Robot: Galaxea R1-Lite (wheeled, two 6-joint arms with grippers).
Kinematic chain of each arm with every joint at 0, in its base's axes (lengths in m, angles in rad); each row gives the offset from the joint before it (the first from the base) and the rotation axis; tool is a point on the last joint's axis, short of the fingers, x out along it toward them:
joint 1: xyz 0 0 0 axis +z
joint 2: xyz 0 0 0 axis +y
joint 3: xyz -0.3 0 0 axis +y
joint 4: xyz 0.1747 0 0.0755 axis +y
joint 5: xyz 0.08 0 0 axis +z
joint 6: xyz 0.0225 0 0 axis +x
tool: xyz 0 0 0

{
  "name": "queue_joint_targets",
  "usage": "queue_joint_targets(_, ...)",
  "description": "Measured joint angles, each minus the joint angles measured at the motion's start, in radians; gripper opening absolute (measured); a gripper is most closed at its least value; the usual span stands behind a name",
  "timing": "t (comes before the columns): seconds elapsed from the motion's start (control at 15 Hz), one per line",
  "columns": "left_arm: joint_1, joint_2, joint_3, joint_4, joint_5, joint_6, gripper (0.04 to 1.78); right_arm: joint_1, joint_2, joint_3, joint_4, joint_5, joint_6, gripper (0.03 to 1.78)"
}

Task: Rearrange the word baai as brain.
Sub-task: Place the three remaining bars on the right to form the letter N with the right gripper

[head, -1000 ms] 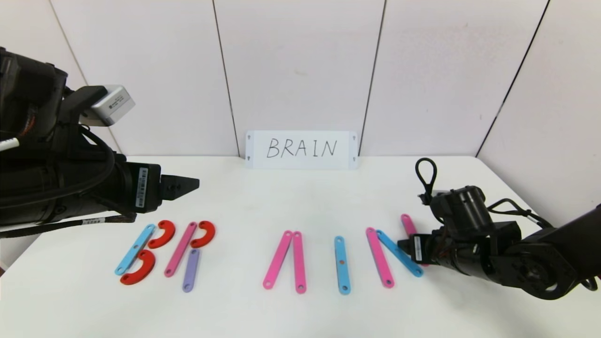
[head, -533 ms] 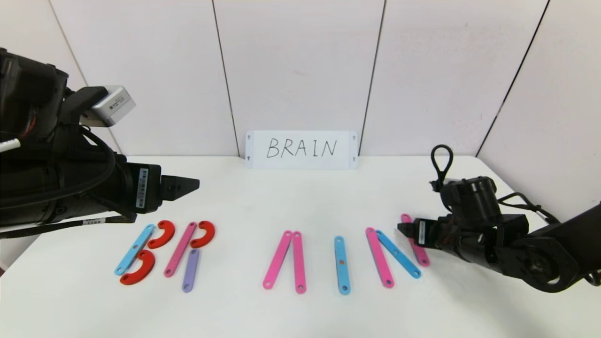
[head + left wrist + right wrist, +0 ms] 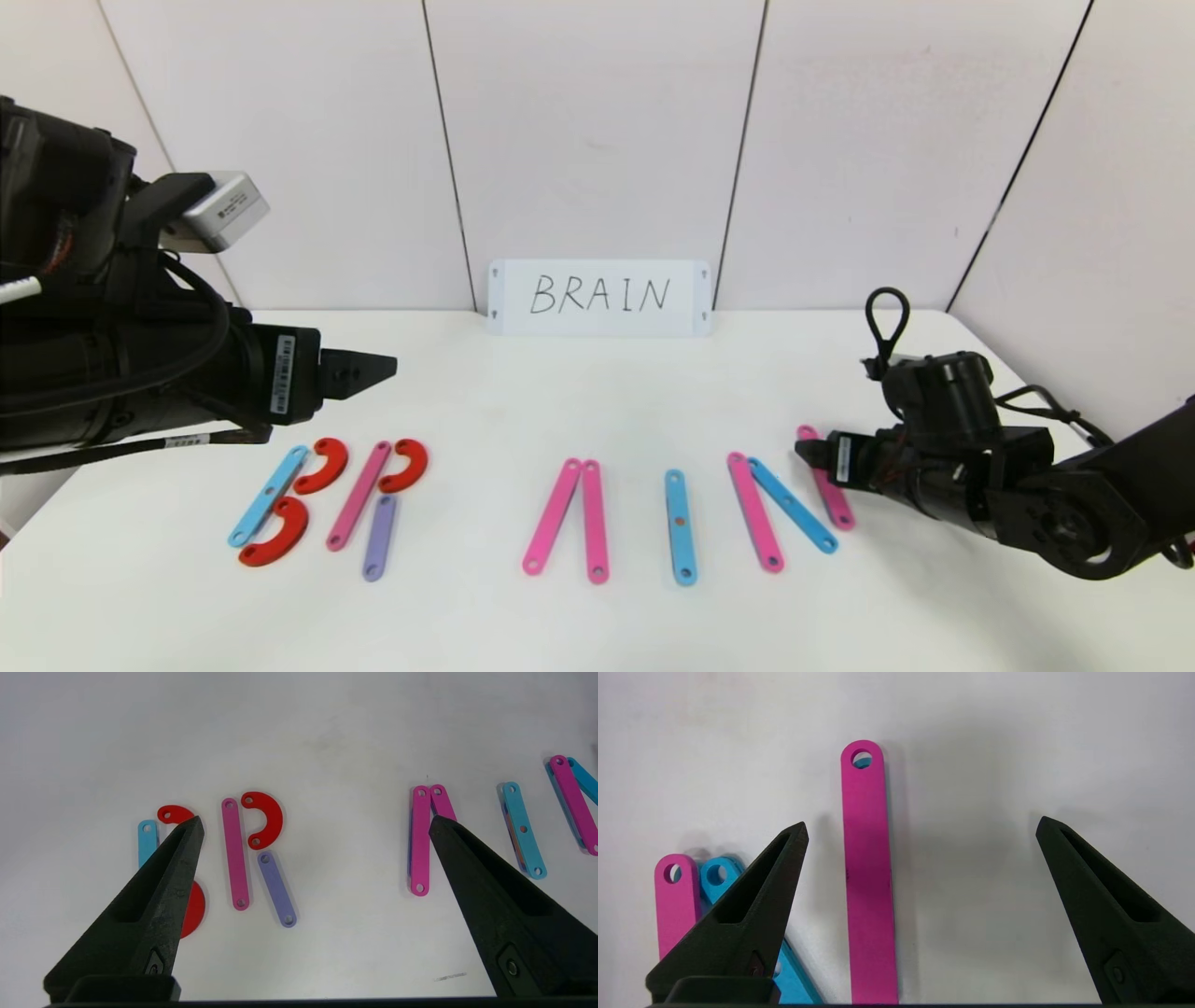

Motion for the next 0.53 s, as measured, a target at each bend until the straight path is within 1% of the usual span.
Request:
queue_joint_targets(0.07, 0.000, 0.000, 0.000, 0.000, 0.000, 0.000, 1.69, -0.001, 0.003, -0.002, 0.002, 0.006, 0.003, 1.70)
queue_joint_targets(0.27, 0.000, 0.001, 0.001, 0.000, 0.000, 0.001, 1.69, 0.036, 0.010, -0.007, 0.001, 0.009, 0.056, 1.70)
queue_joint_targets(0.53, -0.004, 0.002, 0.002, 0.000, 0.000, 0.000, 1.69, 0.063, 0.007, -0.010, 0.001, 0.008, 0.079, 1.70)
